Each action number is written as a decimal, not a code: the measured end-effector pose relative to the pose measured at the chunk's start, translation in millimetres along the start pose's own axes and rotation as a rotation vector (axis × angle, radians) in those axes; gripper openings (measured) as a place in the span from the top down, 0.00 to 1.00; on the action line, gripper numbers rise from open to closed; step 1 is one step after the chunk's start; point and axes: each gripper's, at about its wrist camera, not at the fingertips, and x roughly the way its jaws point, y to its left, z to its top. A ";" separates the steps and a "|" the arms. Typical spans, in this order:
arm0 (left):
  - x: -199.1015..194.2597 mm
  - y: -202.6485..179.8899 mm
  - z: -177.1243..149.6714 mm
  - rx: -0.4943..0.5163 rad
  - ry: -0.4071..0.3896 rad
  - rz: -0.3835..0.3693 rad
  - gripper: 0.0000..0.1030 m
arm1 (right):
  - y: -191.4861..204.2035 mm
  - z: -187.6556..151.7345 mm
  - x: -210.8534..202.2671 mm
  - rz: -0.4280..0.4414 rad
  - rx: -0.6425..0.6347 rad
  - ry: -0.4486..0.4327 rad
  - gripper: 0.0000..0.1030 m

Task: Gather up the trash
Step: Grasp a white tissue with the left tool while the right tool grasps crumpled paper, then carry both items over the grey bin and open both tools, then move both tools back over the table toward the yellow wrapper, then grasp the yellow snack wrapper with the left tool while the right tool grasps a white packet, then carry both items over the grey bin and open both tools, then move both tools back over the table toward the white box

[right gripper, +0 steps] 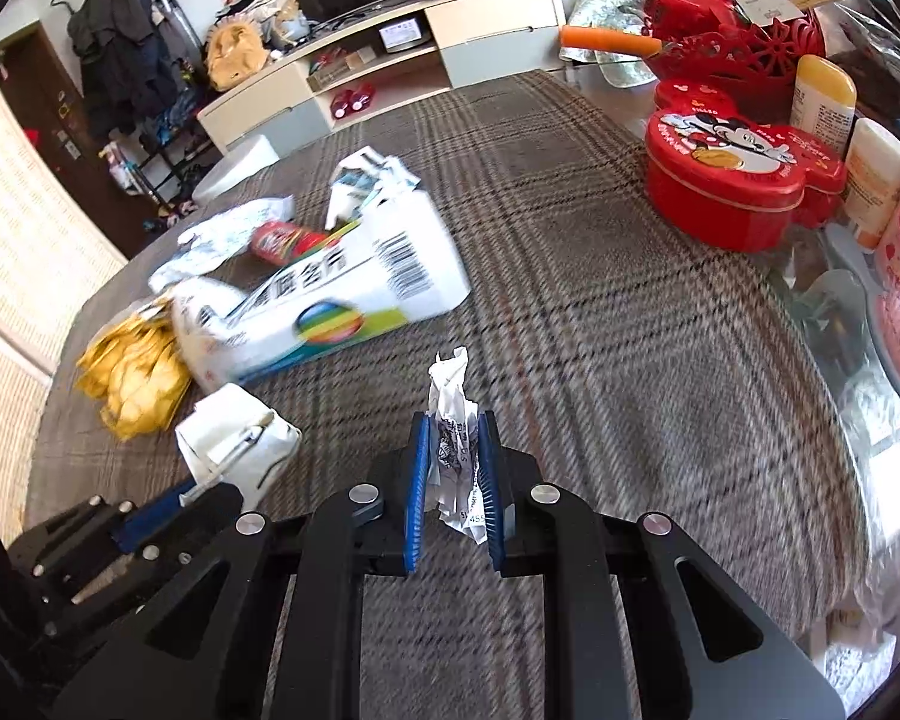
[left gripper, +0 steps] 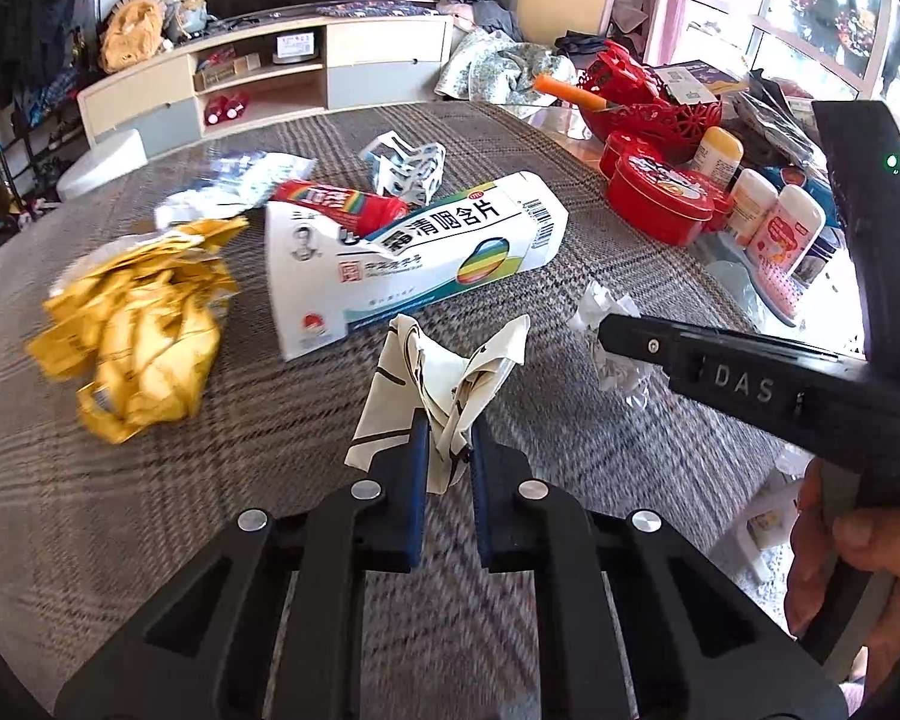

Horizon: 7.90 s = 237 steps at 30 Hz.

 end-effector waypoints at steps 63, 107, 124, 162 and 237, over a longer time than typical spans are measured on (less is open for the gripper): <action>-56.9 57.1 -287.0 -0.238 0.219 -0.021 0.33 | 87.5 -230.5 17.9 0.125 -0.084 0.276 0.36; -58.2 144.2 10.6 -0.183 -0.058 0.154 0.11 | 127.0 67.0 -2.6 0.036 -0.029 -0.085 0.12; 4.2 164.8 41.3 -0.133 -0.046 0.143 0.11 | 179.7 123.8 93.1 0.090 -0.088 0.057 0.37; -134.0 129.6 0.4 -0.097 -0.169 0.111 0.52 | 180.3 71.3 -62.3 0.099 -0.285 -0.046 0.96; -77.9 80.3 -279.7 -0.277 0.175 0.027 0.08 | 80.7 -225.5 -2.1 0.008 -0.176 0.179 0.04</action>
